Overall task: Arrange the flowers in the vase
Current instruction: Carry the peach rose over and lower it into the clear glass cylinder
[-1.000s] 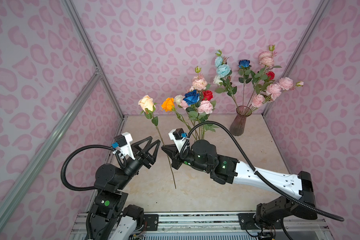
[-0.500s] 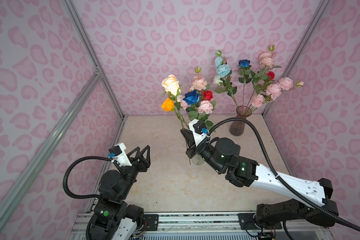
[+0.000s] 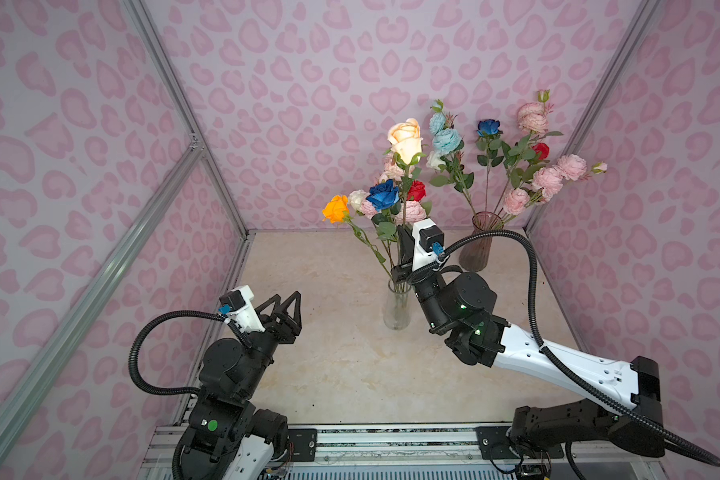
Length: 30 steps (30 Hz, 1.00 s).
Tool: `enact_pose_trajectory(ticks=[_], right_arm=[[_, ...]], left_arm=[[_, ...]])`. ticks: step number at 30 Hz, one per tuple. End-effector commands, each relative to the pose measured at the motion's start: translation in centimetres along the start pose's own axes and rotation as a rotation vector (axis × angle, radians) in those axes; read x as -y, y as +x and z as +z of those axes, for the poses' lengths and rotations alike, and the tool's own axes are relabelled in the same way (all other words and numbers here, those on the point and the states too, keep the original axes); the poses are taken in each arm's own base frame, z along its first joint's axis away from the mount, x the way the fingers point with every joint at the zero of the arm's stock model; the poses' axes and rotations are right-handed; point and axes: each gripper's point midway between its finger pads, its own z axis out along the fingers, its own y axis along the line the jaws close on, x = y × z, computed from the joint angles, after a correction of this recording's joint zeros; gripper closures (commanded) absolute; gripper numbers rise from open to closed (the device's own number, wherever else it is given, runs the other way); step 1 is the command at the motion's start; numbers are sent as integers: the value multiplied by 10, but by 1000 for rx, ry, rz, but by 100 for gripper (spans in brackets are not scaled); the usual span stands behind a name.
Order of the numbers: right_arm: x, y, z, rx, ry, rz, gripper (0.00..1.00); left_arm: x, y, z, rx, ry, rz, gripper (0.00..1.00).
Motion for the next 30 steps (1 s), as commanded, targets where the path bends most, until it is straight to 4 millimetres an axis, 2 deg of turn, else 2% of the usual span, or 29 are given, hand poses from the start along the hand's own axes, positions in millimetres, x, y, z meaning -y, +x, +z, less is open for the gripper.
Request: enact_pose_trajectory(ticks=[1,11,18,20,25,27,30], right_arm=[[12,-10,6,59,50,67,100],[17,25,15,-4,71,87,100],[19,61,13,-72,85,96,98],[20,70,12,-88,95,99,93],[19,87,11,-135,104,98,70],[19,90,10,-141,104,97,64],[21,92,10,-150,114,92,63]], left_arm=[[2,0,2,-3,12,-4,35],[2,1,4,-9,10,-8,35],[1,2,5,-18,8,-9,35],[1,2,6,-18,8,-10,35],[0,4,7,-22,5,-15,35],[1,4,7,-23,6,-18,35],[0,5,8,-25,5,-23,35]])
